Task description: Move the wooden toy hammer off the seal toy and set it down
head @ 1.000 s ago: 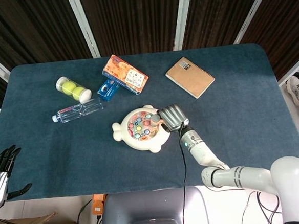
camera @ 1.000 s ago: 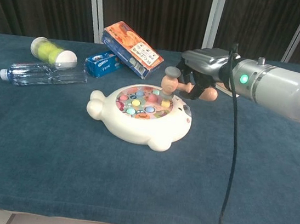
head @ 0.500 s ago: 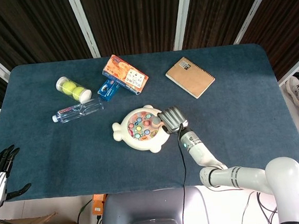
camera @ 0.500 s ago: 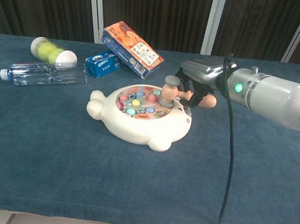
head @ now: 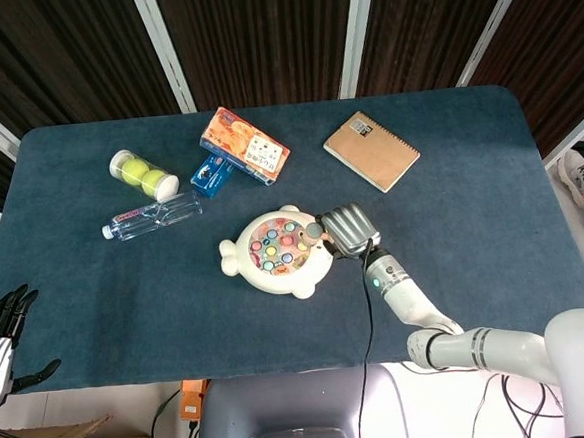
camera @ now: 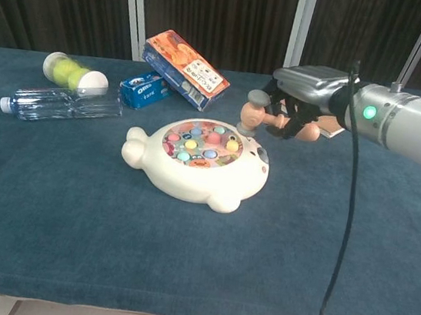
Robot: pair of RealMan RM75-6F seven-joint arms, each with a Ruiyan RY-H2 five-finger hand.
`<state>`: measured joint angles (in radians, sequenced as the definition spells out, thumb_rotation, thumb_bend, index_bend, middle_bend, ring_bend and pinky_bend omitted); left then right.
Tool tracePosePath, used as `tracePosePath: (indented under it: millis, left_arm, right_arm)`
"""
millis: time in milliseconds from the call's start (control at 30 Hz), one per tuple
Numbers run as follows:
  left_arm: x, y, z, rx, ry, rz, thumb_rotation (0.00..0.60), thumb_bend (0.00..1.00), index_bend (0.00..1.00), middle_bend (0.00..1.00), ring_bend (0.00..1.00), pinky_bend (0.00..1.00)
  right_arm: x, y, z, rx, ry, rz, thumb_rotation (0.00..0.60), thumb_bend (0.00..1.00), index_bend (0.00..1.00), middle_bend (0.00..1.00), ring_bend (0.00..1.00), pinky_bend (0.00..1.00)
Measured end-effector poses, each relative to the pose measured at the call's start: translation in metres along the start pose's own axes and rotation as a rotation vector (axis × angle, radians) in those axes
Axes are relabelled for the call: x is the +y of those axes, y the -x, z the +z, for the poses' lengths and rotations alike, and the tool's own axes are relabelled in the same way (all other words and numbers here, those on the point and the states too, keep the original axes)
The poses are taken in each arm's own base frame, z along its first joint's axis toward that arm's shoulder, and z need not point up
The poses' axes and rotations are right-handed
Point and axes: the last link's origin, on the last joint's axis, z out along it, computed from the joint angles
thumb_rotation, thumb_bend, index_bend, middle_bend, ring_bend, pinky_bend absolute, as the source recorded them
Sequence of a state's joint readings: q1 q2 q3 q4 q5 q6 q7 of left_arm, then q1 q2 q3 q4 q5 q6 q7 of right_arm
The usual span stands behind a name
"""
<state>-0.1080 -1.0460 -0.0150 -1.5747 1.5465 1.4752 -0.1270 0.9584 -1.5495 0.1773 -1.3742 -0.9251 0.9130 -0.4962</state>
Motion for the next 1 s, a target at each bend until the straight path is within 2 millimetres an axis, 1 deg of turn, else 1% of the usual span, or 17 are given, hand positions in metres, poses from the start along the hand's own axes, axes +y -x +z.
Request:
tracePosePath:
  millis: [133, 333, 367, 467, 567, 633, 700, 767, 1000]
  left_arm:
    - [0.000, 0.000, -0.001, 0.001, 0.000, 0.003, 0.600, 0.11, 0.00, 0.01, 0.01, 0.13]
    - [0.001, 0.003, 0.002, -0.011, -0.005, 0.009, 0.600, 0.11, 0.00, 0.01, 0.01, 0.13]
    - [0.001, 0.003, 0.003, -0.013, -0.007, 0.011, 0.600, 0.11, 0.00, 0.01, 0.01, 0.13]
    - [0.002, 0.005, 0.005, -0.019, -0.009, 0.014, 0.600, 0.11, 0.00, 0.01, 0.01, 0.13]
    - [0.001, 0.005, 0.007, -0.023, -0.016, 0.016, 0.600, 0.11, 0.00, 0.01, 0.01, 0.13]
    - [0.002, 0.005, 0.008, -0.023, -0.016, 0.016, 0.600, 0.11, 0.00, 0.01, 0.01, 0.13]
    - [0.001, 0.005, 0.008, -0.023, -0.018, 0.017, 0.600, 0.11, 0.00, 0.01, 0.01, 0.13]
    - [0.002, 0.005, 0.009, -0.019, -0.013, 0.017, 0.600, 0.11, 0.00, 0.01, 0.01, 0.13]
    - [0.003, 0.007, 0.011, -0.025, -0.004, 0.018, 0.600, 0.11, 0.00, 0.01, 0.01, 0.13]
  right_arm:
    - [0.021, 0.007, -0.021, 0.028, 0.003, 0.012, 0.600, 0.47, 0.98, 0.79, 0.66, 0.72]
    - [0.066, 0.035, -0.055, 0.016, 0.040, 0.081, 0.600, 0.47, 0.98, 0.79, 0.65, 0.72]
    - [0.076, 0.041, -0.061, 0.013, 0.051, 0.094, 0.600, 0.47, 0.98, 0.79, 0.65, 0.72]
    - [0.102, 0.055, -0.073, 0.004, 0.085, 0.122, 0.600, 0.47, 0.98, 0.79, 0.65, 0.72]
    - [0.123, 0.066, -0.079, -0.009, 0.115, 0.136, 0.600, 0.47, 0.98, 0.79, 0.66, 0.72]
    - [0.130, 0.073, -0.082, -0.022, 0.124, 0.136, 0.600, 0.47, 0.98, 0.79, 0.66, 0.72]
    - [0.131, 0.080, -0.085, -0.039, 0.122, 0.141, 0.600, 0.48, 0.98, 0.79, 0.66, 0.72]
    - [0.131, 0.081, -0.085, -0.043, 0.122, 0.142, 0.600, 0.48, 0.98, 0.79, 0.66, 0.72]
    - [0.132, 0.096, -0.078, -0.062, 0.119, 0.147, 0.600, 0.47, 0.95, 0.79, 0.65, 0.71]
